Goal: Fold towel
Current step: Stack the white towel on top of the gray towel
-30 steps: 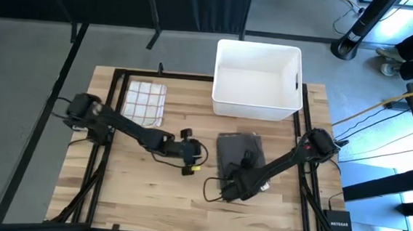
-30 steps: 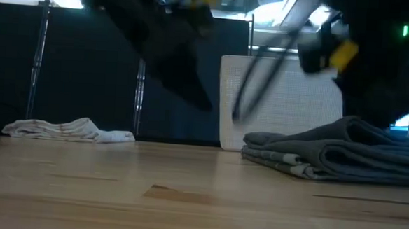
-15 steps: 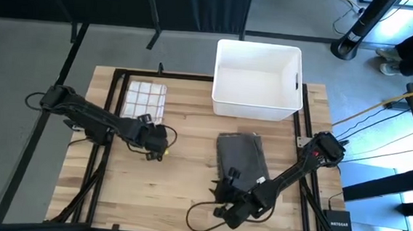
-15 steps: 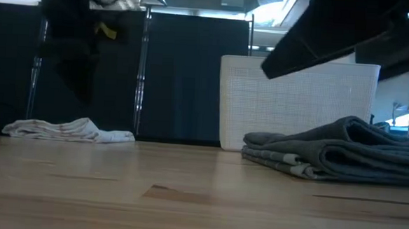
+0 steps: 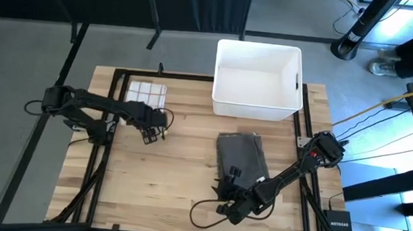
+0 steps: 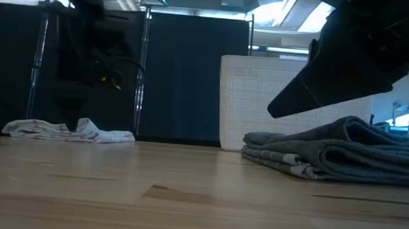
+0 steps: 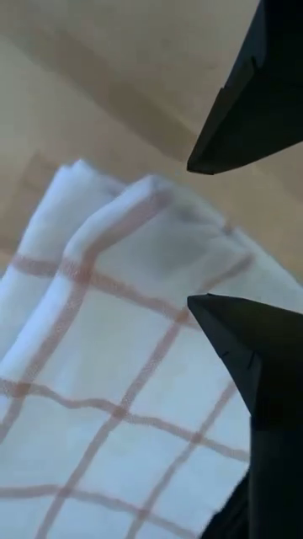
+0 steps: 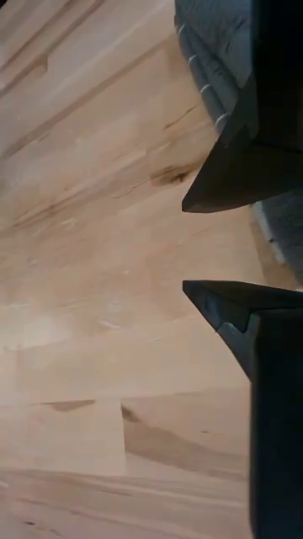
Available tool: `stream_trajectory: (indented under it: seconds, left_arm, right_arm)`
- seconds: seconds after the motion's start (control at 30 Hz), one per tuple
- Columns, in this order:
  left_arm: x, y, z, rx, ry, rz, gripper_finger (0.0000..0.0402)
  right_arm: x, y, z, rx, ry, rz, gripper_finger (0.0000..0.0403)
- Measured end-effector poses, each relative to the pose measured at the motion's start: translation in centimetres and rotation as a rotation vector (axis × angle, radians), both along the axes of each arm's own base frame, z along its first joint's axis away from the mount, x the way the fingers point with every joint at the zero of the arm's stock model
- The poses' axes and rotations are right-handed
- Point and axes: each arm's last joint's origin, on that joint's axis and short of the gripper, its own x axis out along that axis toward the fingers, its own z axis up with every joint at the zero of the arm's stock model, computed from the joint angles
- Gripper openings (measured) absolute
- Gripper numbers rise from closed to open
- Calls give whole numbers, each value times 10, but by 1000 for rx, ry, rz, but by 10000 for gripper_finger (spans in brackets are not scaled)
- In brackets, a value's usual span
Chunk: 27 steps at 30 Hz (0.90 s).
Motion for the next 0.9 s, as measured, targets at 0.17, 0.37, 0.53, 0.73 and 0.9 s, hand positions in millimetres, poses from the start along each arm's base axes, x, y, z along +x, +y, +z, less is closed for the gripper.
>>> stream_trajectory:
  seconds: [0.17,0.37,0.53,0.73,0.9]
  left_arm:
    - [4,14,0,-47,-66,32,234]
    - [9,17,-9,-80,-40,-44,233]
    - [17,21,-24,-13,34,-81,233]
    - [22,31,-35,62,61,-63,213]
    - [21,35,-37,56,60,-43,142]
  right_arm:
    - [1,1,1,-7,-7,16,142]
    - [4,3,3,-4,-19,49,142]
    - [4,3,3,-1,-20,51,142]
    - [4,3,3,0,-21,51,142]
    - [4,3,3,0,-20,51,142]
